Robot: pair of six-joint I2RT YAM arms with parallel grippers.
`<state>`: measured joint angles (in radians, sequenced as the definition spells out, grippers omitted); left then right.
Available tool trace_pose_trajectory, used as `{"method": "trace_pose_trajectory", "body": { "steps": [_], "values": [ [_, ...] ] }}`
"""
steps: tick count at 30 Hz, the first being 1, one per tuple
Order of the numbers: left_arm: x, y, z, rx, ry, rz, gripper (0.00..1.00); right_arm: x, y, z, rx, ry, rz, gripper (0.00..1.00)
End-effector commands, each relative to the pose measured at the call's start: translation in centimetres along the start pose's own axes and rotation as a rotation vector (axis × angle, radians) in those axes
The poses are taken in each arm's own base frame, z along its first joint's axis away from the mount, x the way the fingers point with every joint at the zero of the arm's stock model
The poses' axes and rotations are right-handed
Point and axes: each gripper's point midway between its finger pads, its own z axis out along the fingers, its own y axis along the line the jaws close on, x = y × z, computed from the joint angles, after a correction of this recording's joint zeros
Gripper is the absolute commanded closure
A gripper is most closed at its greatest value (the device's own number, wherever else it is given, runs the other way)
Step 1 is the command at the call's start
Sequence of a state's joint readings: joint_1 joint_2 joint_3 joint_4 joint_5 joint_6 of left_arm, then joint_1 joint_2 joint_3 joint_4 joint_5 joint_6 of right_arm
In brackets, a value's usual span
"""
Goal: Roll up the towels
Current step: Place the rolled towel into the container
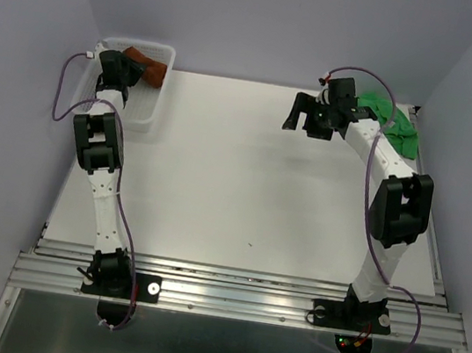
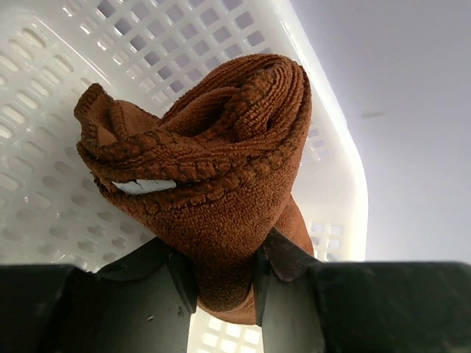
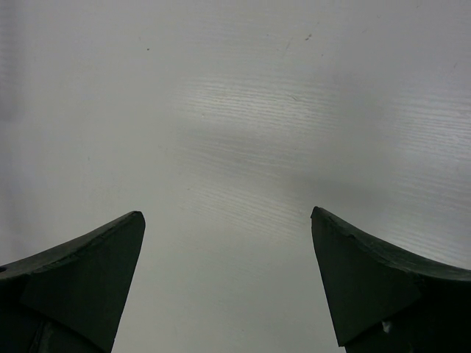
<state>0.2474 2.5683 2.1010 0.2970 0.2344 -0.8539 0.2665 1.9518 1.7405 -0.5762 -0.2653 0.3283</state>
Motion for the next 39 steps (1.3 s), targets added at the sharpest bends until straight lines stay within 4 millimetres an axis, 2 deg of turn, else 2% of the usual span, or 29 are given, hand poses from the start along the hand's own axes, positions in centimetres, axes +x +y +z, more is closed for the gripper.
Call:
{"method": "trace_pose_trajectory", "body": {
  "steps": [1,5,10,12,15,19,24,25,28,31,34,39],
  "values": [
    [-4.4,-2.1,-0.6,0.011,-0.113,0.017,0.89,-1.6,-0.1,-0.1,0.006,-0.036,-0.023,0.0],
    [-4.2,-1.0,-0.7,-0.039,-0.11,0.028,0.89,-1.5,-0.3,0.2,0.01,-0.028,-0.024,0.0],
    [-3.5,0.0,-0.5,-0.057,-0.084,0.012,0.73,-1.4,-0.4,0.3,0.015,-0.025,-0.03,0.0],
    [-3.5,0.4,-0.5,-0.08,-0.085,0.003,0.58,-1.5,-0.4,0.3,0.015,-0.024,-0.035,0.0],
    [-3.7,0.8,-0.6,-0.103,-0.098,-0.002,0.46,-1.4,-0.5,0.3,0.019,-0.021,-0.038,0.0],
    [-3.9,0.8,-0.6,-0.104,-0.104,-0.013,0.37,-1.3,-0.6,0.6,0.019,-0.018,-0.04,0.0],
    [-4.1,0.6,-1.0,-0.118,-0.109,-0.027,0.34,-1.2,-0.5,0.7,0.014,-0.008,-0.039,0.0],
    [-4.4,0.2,-1.2,-0.113,-0.111,-0.027,0.28,-1.2,-0.5,0.7,0.011,-0.007,-0.039,0.0],
    [-4.2,0.2,-1.6,-0.121,-0.103,-0.034,0.27,-1.2,-0.5,0.7,0.01,-0.009,-0.039,0.0],
    [-4.2,0.0,-1.9,-0.123,-0.094,-0.05,0.21,-1.1,-0.3,0.6,-0.001,-0.003,-0.039,0.0],
    [-4.1,-0.2,-2.2,-0.124,-0.09,-0.062,0.11,-0.9,-0.1,0.5,-0.012,0.002,-0.038,0.0],
    [-4.4,-0.7,-3.0,-0.134,-0.09,-0.076,0.04,-0.5,-0.1,0.6,-0.021,0.013,-0.042,0.0]
  ]
}}
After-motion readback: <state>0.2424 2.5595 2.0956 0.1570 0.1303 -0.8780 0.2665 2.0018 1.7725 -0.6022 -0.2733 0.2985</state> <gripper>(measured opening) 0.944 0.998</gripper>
